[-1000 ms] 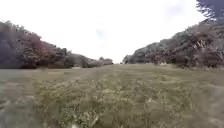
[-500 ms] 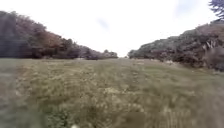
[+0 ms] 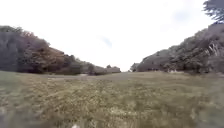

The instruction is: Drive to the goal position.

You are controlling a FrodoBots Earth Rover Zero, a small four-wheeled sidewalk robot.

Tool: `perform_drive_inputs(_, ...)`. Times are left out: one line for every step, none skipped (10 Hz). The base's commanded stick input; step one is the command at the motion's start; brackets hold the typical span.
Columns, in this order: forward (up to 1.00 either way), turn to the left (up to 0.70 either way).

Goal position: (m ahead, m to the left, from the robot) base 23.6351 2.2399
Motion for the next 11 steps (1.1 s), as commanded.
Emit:
perform_drive_inputs(1.0,0.33)
perform_drive_inputs(1.0,0.3)
perform_drive_inputs(1.0,0.26)
perform_drive_inputs(1.0,0.0)
perform_drive_inputs(1.0,0.0)
perform_drive_inputs(1.0,0.0)
perform_drive_inputs(1.0,0.0)
perform_drive_inputs(1.0,0.0)
perform_drive_inputs(1.0,0.0)
perform_drive_inputs(1.0,0.0)
perform_drive_inputs(1.0,0.0)
